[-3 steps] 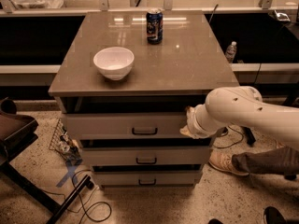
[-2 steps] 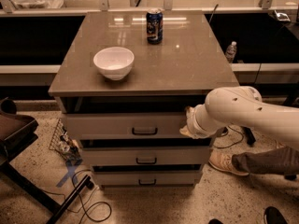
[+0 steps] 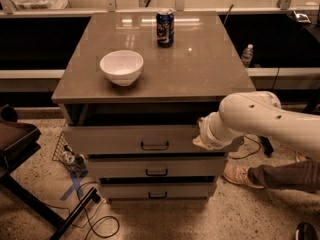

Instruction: Open top drawer

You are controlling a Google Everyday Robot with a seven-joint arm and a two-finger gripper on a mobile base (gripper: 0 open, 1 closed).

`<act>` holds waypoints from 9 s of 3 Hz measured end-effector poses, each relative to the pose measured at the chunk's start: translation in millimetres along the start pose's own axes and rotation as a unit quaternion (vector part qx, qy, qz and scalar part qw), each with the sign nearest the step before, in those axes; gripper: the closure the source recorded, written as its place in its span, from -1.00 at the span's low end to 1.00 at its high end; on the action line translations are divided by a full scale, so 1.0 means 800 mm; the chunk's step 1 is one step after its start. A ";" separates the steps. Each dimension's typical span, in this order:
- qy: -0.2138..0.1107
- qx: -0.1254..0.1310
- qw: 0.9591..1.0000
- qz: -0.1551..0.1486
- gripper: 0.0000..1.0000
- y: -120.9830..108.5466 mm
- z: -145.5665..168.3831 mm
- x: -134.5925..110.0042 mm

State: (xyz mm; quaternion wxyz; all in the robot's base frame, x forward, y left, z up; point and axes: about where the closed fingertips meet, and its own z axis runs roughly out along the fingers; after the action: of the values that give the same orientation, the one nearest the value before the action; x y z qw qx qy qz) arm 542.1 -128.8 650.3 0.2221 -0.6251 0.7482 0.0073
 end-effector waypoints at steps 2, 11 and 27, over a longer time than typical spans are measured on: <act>0.003 -0.001 1.000 0.003 1.00 0.004 -0.005 0.001; 0.005 -0.004 1.000 0.001 0.20 0.018 -0.021 0.004; 0.047 -0.069 0.996 0.025 0.17 0.137 -0.083 0.030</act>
Offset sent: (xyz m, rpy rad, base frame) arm -0.2166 -0.0545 0.0630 -0.1354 0.1705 -0.2187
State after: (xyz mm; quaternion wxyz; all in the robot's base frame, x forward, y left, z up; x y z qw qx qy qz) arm 414.8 -146.9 672.9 0.1430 -0.6197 0.7709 0.0351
